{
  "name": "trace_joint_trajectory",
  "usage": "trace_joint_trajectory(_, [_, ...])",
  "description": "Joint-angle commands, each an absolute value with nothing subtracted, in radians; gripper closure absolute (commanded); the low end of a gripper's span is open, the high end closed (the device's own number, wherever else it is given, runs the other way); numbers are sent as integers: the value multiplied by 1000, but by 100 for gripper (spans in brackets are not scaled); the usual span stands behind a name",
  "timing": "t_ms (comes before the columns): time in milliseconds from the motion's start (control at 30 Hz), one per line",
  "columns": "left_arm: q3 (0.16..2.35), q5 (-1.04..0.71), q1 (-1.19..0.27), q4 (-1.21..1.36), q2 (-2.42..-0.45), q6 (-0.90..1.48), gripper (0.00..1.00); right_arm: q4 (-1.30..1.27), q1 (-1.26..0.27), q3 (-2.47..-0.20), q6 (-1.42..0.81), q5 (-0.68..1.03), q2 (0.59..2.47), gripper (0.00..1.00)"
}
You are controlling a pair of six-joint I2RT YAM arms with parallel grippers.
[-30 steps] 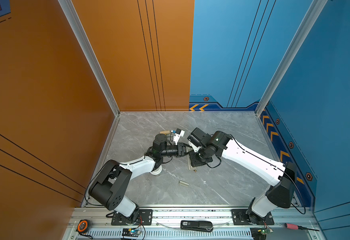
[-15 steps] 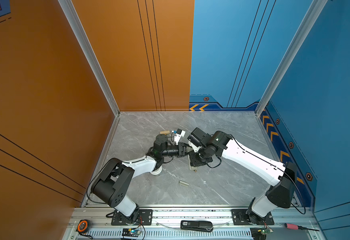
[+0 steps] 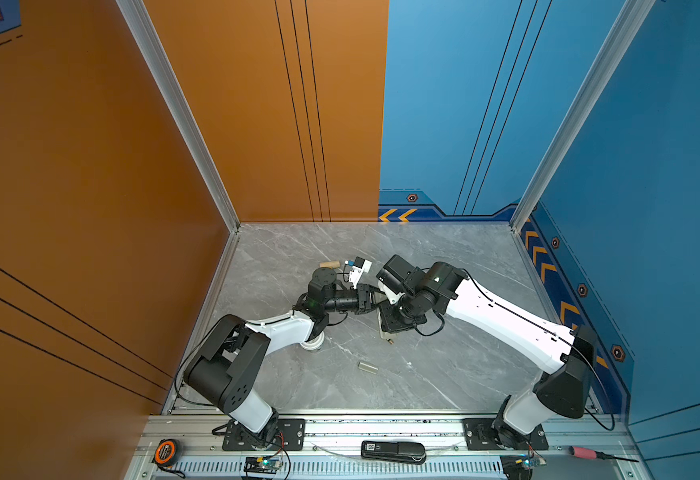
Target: Load the batteries into the remote control
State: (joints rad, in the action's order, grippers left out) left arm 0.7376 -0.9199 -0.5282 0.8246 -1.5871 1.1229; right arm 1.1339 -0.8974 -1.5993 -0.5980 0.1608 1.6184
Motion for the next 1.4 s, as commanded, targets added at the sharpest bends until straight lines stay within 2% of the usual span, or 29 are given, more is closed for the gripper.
trace_joint_trajectory(0, [781,-969,-543,910,-1596,1161,100,1163,-897,-1585,-577,120,1591,76])
trace_joint_trajectory(1367, [778,-991,-535,925,-1603,1191,100,1076,-939,-1592,-577,56,1507,69])
